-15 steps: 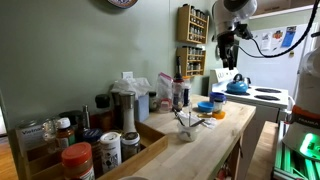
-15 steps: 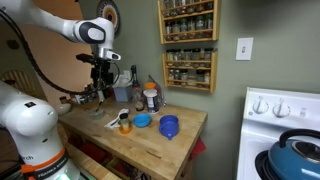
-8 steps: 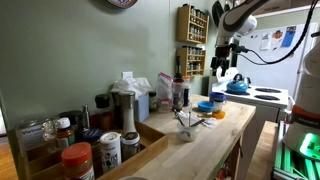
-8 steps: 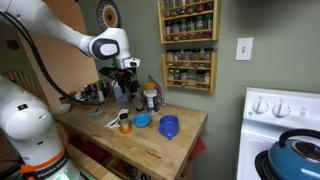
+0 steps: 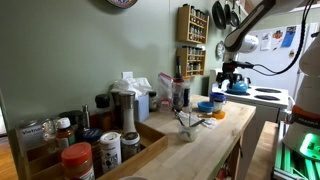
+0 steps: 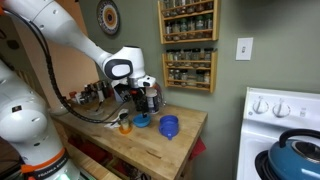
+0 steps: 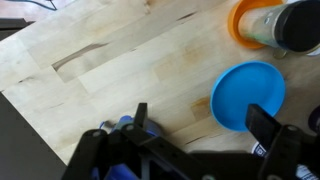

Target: Pick up the blue mugs together and put them in the wooden tray

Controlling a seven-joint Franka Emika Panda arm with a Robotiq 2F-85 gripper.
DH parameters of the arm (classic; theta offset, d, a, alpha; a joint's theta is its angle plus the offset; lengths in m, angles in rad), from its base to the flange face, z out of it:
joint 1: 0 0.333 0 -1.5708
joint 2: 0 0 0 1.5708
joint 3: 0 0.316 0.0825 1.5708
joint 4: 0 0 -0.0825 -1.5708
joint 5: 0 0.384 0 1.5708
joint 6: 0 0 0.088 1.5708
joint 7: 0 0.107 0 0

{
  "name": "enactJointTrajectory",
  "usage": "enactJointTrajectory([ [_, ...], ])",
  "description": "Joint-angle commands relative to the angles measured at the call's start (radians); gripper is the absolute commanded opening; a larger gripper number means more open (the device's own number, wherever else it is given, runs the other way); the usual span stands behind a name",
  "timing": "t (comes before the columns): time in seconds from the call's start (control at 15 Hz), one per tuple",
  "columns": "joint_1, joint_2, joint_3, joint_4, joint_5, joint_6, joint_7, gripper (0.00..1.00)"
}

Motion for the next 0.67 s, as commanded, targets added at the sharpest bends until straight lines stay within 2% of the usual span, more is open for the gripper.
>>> enactJointTrajectory([
  [0.0, 0.012, 0.019, -0.010, 0.003, 0.021, 0.022, -0.001, 1.00],
  [0.27, 0.007, 0.113, -0.058, 0.010, 0.094, 0.141, -0.033, 1.00],
  [0.53, 0.008, 0.202, -0.119, 0.033, 0.195, 0.232, -0.139, 1.00],
  [0.6, 0.013, 0.218, -0.134, 0.046, 0.230, 0.218, -0.187, 1.00],
])
